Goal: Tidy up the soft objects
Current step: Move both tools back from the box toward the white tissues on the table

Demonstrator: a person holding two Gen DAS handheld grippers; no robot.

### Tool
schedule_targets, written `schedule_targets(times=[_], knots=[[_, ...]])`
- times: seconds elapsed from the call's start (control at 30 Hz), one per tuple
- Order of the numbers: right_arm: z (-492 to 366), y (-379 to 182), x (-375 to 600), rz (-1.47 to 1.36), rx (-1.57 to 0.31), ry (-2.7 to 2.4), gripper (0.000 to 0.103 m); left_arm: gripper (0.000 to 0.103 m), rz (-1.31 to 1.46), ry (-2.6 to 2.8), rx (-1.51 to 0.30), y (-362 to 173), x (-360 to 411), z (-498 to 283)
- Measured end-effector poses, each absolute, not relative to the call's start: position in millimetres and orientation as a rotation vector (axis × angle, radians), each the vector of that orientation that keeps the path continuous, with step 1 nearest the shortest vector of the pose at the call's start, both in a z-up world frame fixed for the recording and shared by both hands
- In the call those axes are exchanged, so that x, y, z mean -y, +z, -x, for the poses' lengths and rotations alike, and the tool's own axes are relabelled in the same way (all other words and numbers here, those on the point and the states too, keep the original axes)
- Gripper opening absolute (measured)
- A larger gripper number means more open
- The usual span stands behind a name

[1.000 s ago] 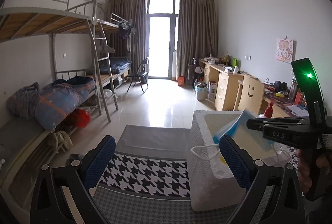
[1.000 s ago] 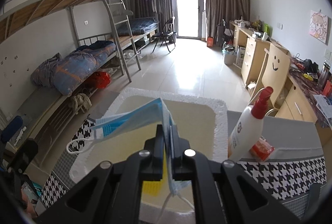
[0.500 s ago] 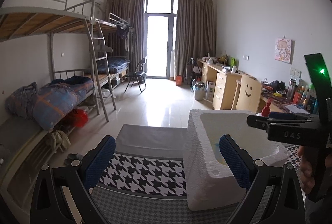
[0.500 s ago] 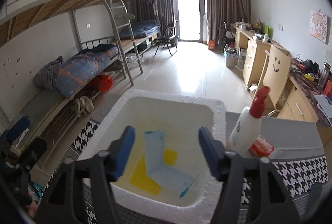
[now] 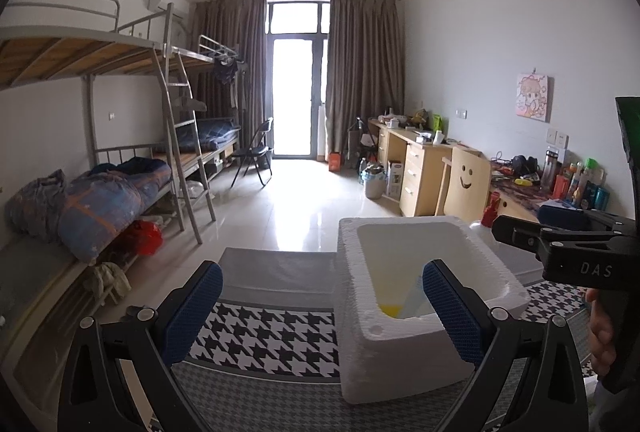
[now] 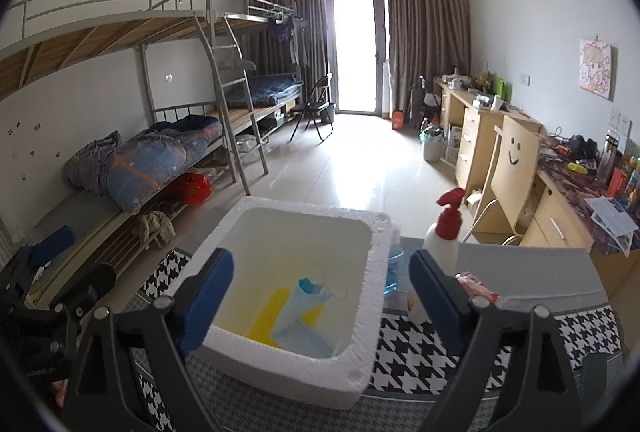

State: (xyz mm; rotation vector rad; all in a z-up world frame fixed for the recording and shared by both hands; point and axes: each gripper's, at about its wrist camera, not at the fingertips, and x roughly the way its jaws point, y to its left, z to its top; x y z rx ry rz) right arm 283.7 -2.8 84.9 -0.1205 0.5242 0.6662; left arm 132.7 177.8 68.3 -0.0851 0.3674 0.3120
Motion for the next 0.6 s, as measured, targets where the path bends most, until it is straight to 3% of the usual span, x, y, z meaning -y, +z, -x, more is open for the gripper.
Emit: schedule_targets(times=[0.6], knots=[[-254.8,89.8,37.6,0.092,-0.465,0.643,0.092,0.102,0.07,0.26,-0.333,80.1,-154.2,-115.6]])
